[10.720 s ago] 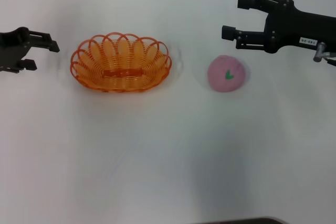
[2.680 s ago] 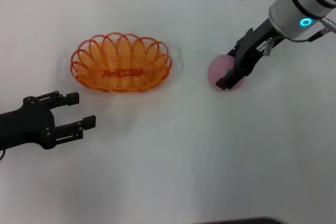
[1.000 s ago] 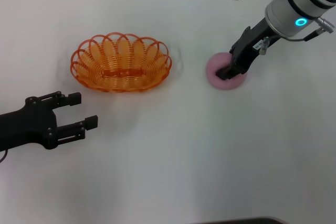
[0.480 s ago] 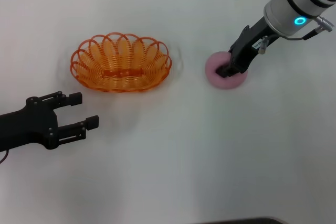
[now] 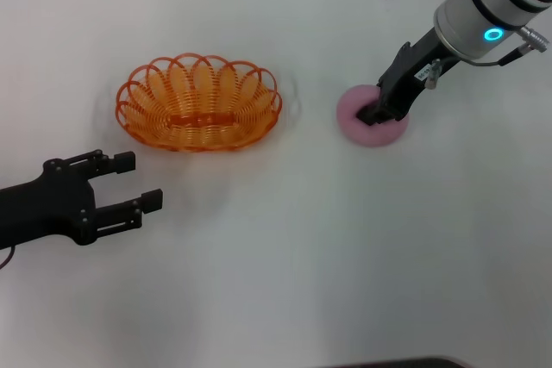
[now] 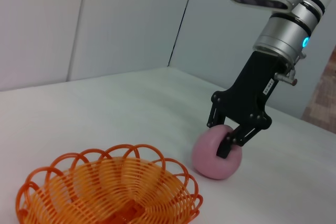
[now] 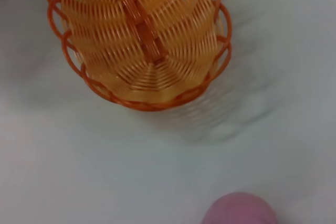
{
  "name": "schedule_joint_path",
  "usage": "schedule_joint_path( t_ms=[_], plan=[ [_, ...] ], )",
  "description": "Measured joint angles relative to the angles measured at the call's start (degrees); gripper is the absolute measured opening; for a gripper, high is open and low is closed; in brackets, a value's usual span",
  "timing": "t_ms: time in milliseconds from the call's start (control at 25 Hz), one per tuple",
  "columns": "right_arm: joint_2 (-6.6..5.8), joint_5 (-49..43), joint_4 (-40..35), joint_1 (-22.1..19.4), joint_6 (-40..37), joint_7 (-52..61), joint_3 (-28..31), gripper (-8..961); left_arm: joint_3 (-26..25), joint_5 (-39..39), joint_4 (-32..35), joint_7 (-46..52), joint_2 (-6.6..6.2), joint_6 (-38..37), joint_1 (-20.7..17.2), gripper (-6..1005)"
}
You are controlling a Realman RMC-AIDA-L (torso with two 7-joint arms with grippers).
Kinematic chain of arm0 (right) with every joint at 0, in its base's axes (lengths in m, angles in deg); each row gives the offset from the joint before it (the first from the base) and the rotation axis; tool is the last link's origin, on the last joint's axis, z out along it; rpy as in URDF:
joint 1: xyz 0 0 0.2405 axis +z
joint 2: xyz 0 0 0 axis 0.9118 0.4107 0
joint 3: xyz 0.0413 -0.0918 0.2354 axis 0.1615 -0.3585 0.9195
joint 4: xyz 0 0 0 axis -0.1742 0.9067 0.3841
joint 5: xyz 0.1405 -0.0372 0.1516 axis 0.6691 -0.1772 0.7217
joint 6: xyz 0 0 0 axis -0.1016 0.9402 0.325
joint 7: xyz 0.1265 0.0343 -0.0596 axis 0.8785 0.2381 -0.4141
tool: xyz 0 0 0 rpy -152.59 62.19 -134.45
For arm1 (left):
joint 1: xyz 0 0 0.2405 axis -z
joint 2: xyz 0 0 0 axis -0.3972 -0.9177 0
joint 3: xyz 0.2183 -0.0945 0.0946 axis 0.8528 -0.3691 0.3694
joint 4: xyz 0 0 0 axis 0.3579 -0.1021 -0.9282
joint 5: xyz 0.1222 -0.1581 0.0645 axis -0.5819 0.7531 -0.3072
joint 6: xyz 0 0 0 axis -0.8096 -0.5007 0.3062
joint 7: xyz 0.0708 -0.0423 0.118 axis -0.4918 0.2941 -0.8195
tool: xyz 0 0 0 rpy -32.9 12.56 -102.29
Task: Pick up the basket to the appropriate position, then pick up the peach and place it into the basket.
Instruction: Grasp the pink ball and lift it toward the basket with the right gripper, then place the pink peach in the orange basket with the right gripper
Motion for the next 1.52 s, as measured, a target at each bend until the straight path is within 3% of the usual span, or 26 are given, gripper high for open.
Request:
schedule_joint_path(
  t_ms=[920,1520],
  plan=[
    [-0.1,0.18,-1.35,-0.26,-1.7,0.0,0.06,185,-0.25,0.36,-0.19,0.0,0.0,0.08,-0.17,751],
    [0.0,0.7,-22.6,0.38,-19.09,3.04,0.56,183,-0.36,0.35,-1.08,0.0,0.0,0.7,-0.41,751]
  ],
)
